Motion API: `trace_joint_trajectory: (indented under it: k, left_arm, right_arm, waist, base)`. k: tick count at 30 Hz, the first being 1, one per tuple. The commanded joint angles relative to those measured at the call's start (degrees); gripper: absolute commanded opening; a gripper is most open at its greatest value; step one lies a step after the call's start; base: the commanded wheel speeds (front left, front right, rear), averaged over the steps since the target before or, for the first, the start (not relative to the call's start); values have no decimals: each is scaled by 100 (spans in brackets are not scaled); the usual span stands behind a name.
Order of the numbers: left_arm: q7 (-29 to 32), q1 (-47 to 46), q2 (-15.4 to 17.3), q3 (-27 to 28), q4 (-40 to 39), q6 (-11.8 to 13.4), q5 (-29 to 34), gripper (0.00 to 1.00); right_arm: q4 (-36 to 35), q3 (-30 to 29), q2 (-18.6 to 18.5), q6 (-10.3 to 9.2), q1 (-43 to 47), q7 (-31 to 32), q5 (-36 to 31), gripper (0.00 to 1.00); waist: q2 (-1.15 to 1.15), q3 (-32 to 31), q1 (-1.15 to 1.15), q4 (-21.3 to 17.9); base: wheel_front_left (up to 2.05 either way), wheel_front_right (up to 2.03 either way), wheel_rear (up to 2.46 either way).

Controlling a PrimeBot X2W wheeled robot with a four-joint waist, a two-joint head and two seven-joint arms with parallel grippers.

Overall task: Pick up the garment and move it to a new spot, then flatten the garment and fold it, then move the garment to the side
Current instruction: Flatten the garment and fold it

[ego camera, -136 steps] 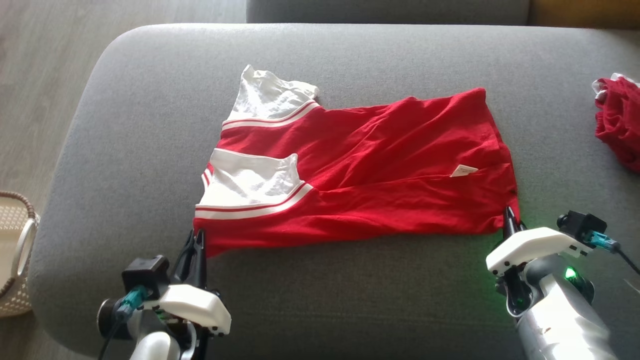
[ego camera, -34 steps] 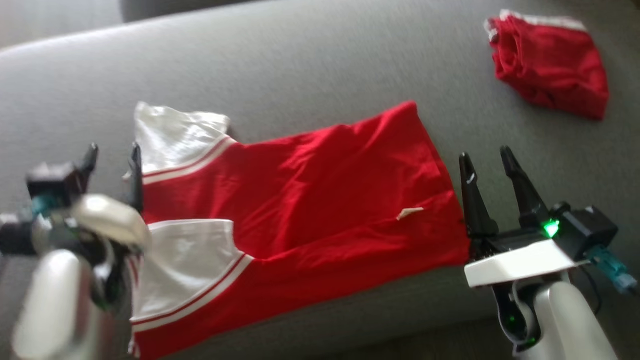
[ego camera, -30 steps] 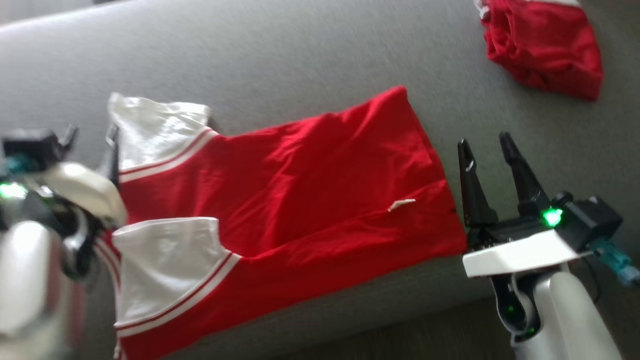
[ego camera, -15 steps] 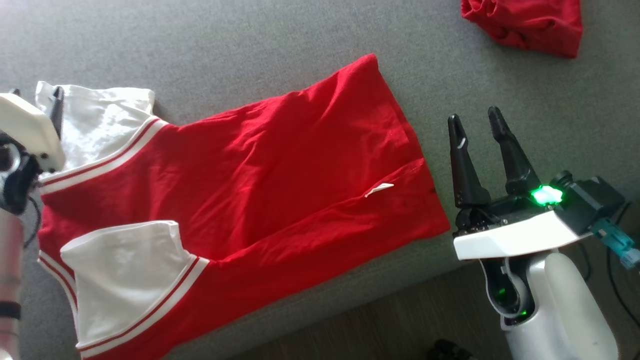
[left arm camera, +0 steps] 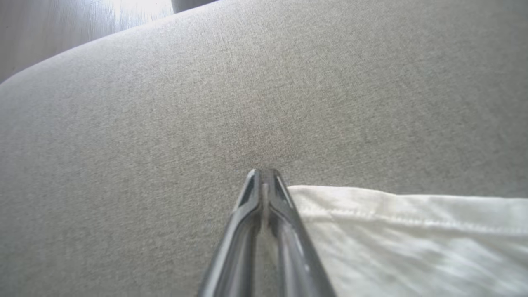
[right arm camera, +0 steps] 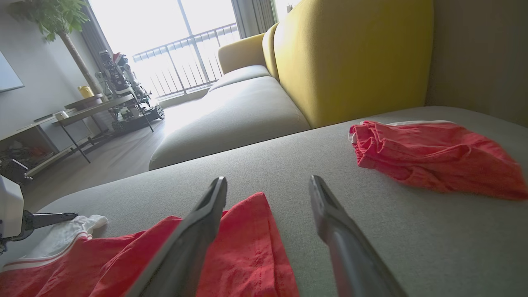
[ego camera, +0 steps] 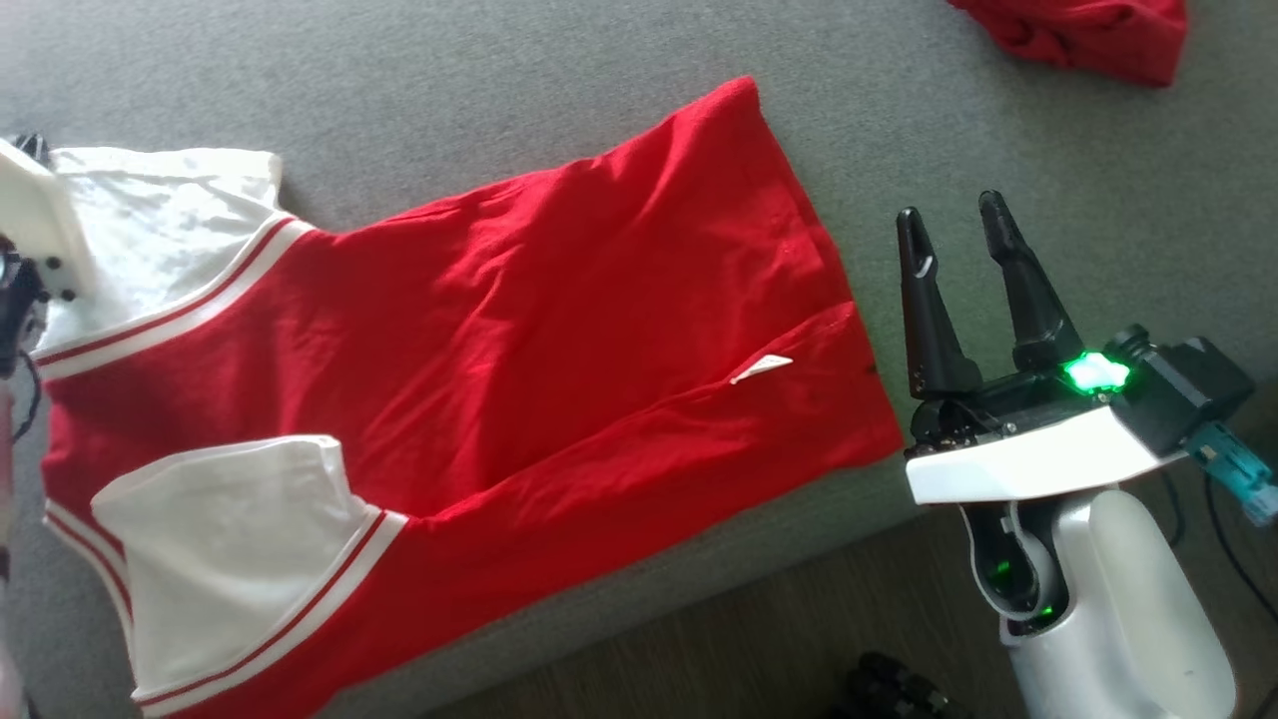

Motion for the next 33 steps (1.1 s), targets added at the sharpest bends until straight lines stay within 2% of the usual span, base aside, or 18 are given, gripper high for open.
trace_joint_trajectory:
  k: [1,7,11,15,22,27,33]
  left_arm:
    - [-84,-131,245,91,-49,-7,3,0]
    - [-697,-194,18,-61,-63,-31,-200,0]
    - [-1158,-123,-209,-245,-320,-38,-518,0]
    - [-1558,111,-389,-417,-676,-39,-787,0]
    - [-2101,649,-757,-628,-1363,-40,-1021,0]
    - [-2351,998,-945,-776,-1752,-5,-999,0]
    - [-2333,1233,-1016,-850,-2011,52,-1029,0]
  right_arm:
    - [-159,79,-1,-1,-82,-49,-60,100]
    - [7,74,-1,-1,-349,62,-331,100]
    - [289,-18,-1,-1,-941,467,-457,100]
    - [972,-241,-1,-1,-1462,949,-421,100]
    - [2492,-776,-107,-1,-2138,1511,-895,100]
    - [3336,-1456,-108,-1,-2442,1743,-1206,100]
    - [3883,-1715,-86,-1,-2669,1849,-1520,100]
  waist:
    - [0,-26,-1,61]
    - [0,-200,-1,372]
    - [0,-340,-1,823]
    - [0,-451,-1,1225]
    - [0,-640,-1,1860]
    - [0,-748,-1,2109]
    - [0,-781,-1,2211]
  base:
    - [0,0,0]
    - [0,0,0]
    - [0,0,0]
    - [0,0,0]
    - [0,0,0]
    - [0,0,0]
    - [0,0,0]
